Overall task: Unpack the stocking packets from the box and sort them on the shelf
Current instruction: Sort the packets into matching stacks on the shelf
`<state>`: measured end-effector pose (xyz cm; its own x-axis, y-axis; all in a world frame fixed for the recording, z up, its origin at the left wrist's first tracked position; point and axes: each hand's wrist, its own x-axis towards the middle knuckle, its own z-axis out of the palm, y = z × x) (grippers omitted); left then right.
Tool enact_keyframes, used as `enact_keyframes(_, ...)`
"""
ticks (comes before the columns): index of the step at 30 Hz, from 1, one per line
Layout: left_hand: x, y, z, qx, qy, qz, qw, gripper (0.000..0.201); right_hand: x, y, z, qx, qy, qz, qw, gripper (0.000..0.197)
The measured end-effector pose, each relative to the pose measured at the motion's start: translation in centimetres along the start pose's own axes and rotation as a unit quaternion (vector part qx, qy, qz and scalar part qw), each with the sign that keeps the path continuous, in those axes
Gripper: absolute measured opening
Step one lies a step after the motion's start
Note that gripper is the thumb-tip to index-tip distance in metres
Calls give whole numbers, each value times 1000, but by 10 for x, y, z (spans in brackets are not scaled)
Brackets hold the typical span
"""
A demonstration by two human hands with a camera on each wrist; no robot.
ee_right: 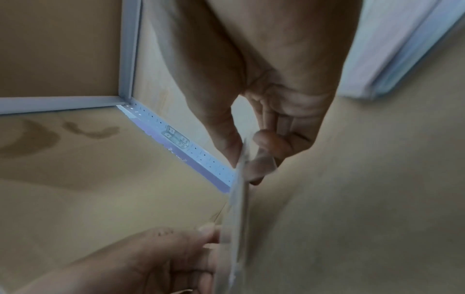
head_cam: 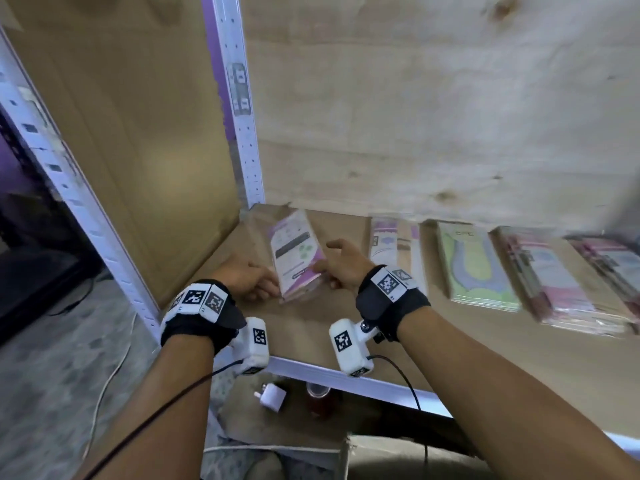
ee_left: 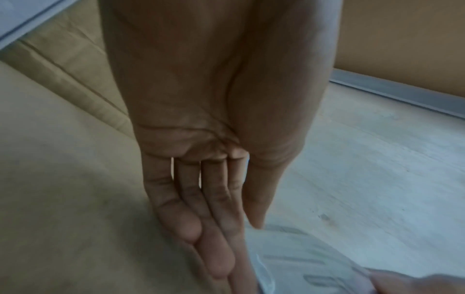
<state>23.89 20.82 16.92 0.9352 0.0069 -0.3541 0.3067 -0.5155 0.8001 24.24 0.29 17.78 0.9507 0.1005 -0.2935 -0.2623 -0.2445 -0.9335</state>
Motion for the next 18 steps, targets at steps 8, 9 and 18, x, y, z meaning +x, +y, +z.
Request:
enact_keyframes(8,-45,54,42,304,111,167,931,77,-75,-10,-81,101,-21,-56,993,19)
enact_keyframes(9,-53,63,49,309,133,206,919,67,-84,-12,-91,112,-18,-62,992,14)
enact_keyframes(18,-119,140,110,181,154,459,856,24,-153,-12,-194,290,-52,-105,950,62)
